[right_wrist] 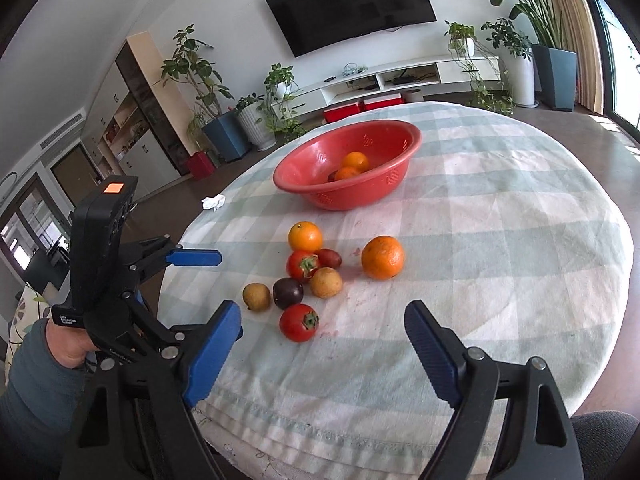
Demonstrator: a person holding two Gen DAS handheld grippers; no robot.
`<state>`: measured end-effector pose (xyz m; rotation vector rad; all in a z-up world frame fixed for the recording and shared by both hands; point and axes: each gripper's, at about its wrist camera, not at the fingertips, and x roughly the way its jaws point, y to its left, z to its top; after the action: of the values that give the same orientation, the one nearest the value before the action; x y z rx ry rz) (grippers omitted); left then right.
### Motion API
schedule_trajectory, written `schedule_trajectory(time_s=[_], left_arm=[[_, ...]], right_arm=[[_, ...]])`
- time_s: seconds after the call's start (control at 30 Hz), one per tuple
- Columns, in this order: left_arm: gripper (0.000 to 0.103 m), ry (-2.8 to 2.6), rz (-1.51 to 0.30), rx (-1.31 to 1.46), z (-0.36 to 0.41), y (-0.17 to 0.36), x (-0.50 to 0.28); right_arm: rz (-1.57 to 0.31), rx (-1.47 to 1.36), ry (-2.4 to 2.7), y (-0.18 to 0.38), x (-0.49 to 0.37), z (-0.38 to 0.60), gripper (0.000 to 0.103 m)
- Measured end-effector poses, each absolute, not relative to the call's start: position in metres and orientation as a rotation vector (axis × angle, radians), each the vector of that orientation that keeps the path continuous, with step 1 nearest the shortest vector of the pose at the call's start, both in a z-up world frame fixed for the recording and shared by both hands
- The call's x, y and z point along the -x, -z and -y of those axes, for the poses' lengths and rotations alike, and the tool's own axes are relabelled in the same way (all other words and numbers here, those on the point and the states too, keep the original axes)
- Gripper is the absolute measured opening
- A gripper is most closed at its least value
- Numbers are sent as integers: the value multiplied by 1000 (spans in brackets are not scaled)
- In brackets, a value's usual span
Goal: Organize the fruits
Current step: 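Move both tools back toward the remaining fruits on the cloth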
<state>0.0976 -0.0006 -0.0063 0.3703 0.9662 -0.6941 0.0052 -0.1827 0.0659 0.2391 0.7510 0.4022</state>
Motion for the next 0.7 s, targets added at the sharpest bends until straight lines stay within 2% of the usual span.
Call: schedule_trajectory(time_s=[0.03,0.13,0.4,0.7], left_arm=[[93,699,-974,-371,1,7,-99],[70,711,-994,-375,4,8,-103],[45,726,-1028,-363,14,16,-108],[45,700,-1038,-332,8,21,-112]], right_arm=[[-751,-237,-404,-66,-5,182,85],[-752,-234,-407,-65,-4,181,80],[-773,-224,-414,-60,-5,178,70],[-790,-203,-422,-56,-6,173,66]])
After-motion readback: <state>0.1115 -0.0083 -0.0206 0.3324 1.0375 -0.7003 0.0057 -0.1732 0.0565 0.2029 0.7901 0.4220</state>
